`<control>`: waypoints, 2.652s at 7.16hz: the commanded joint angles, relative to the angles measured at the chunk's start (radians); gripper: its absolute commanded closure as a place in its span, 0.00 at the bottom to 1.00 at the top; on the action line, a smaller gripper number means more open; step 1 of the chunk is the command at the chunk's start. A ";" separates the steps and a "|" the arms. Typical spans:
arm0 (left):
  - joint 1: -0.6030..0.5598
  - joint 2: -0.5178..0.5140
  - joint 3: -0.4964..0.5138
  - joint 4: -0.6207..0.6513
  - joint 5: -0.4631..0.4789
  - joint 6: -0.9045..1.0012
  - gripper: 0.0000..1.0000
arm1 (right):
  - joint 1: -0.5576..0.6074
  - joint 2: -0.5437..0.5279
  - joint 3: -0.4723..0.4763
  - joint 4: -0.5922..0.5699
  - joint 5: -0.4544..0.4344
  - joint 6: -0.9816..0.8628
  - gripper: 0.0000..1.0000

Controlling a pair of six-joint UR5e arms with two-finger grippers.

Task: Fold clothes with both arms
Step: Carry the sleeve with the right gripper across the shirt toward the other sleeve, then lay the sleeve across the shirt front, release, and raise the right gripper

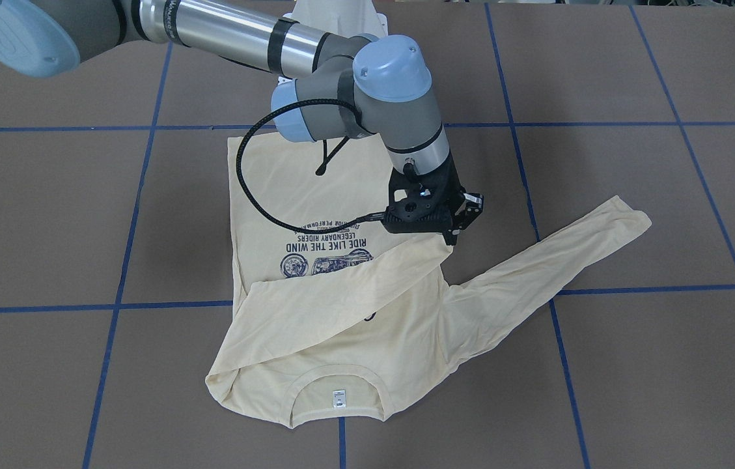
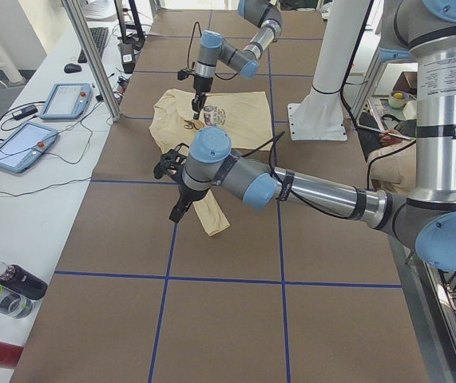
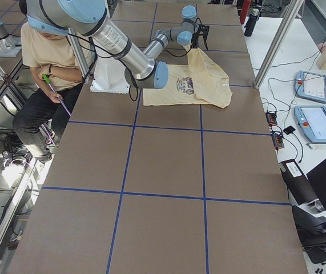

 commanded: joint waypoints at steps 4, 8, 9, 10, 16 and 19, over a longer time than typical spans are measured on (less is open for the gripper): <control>0.000 0.002 -0.003 0.000 -0.003 -0.002 0.00 | -0.002 0.079 -0.128 0.063 -0.072 0.005 0.24; 0.023 0.000 0.005 0.000 -0.052 -0.109 0.00 | 0.013 0.067 -0.084 0.057 -0.028 0.071 0.22; 0.053 0.000 0.011 0.005 -0.051 -0.164 0.00 | 0.030 -0.032 0.032 0.019 0.064 0.094 0.23; 0.149 0.000 0.011 -0.001 -0.040 -0.249 0.00 | 0.048 -0.168 0.203 -0.041 0.100 0.091 0.24; 0.393 -0.064 0.374 -0.322 0.035 -0.325 0.01 | 0.119 -0.497 0.462 -0.094 0.178 0.017 0.25; 0.448 -0.107 0.433 -0.328 0.034 -0.330 0.05 | 0.121 -0.540 0.502 -0.093 0.177 0.011 0.25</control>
